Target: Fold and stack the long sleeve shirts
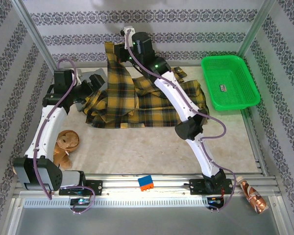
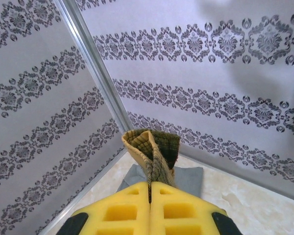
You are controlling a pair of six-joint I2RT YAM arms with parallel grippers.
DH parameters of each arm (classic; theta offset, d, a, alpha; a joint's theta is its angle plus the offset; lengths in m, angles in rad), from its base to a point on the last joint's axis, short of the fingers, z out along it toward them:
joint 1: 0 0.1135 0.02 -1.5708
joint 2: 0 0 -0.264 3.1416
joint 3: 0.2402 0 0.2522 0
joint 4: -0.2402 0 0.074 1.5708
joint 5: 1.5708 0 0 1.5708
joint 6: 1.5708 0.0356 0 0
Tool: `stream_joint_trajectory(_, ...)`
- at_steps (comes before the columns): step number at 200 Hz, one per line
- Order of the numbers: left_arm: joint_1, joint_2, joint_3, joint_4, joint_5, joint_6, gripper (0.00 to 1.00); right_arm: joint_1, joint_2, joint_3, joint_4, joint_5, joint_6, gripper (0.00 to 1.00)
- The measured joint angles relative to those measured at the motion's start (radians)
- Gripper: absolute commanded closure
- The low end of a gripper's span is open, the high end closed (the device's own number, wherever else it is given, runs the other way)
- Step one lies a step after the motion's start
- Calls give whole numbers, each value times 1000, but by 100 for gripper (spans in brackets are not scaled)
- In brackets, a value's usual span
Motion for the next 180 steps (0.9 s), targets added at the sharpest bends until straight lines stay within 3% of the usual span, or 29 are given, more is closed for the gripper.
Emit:
stream_joint_trajectory(49,19,-40,-26,-16,-25,0,0,-26,52,2,98,-14,13,100)
stream_joint_trajectory(114,10,-80,-169,-9,-26,0,0,-29,80,18,492,113,98,100)
stream_joint_trajectory(180,-103,-100,-346,93,-51,-39,7,-27,163,48,598,163,158,100)
